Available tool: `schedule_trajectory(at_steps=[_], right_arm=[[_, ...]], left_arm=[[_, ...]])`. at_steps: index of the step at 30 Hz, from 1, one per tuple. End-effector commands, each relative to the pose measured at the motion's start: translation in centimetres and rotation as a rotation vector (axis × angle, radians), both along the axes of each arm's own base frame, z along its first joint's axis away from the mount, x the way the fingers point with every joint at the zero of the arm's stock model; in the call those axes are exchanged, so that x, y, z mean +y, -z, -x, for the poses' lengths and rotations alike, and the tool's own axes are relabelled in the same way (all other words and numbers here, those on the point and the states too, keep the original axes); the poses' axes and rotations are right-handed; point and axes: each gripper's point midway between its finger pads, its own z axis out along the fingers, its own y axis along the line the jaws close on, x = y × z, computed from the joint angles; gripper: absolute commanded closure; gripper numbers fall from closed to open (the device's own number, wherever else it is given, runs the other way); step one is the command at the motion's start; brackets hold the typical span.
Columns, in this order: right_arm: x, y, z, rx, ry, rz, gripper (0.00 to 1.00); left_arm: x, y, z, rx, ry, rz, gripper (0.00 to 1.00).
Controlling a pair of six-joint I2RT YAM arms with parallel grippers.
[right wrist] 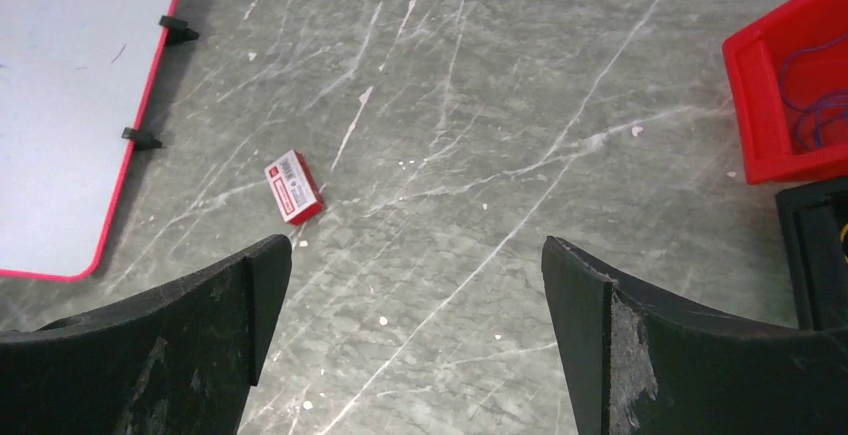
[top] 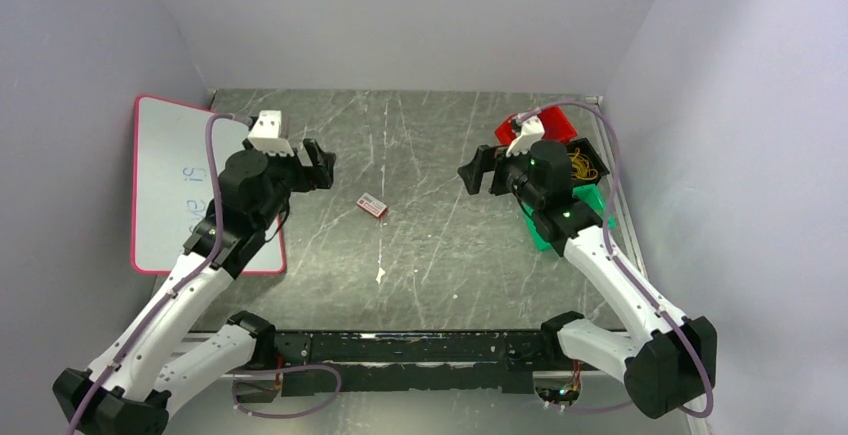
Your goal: Untangle the cables
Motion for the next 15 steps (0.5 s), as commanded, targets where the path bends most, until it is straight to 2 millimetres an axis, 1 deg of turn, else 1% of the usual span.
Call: schedule_trajectory(at_steps=[1,5,9,13,15], right_arm=[[-1.3,0.0,0.4,-0.042,0.051,0.041,0.0],[-2.7,-0.5,0.7,-0.094,0.129,0.017,0.0],[-2.7,-1.3,1.1,-0.14,0.118,0.006,0.0],[-2.9,-1.6,1.1,-0.16,0.12,0.014,0.0],[-2.9,-1.6,1.2,-0.178,0.115,0.021,0.0]], left_arm=[[1.9,0.8,0.5,0.033,-0.085,-0.008,0.11],[2.5,1.0,0.9,0.039,-0.111,-0.012,0.11],[2.8,1.2,1.1,0.052,-0.131,-0.005,0.1],[3.0,1.4,1.5,0.065,-0.138,0.01,0.1],[3.4,1.5,1.7,0.056,-0.155,0.011,0.1]])
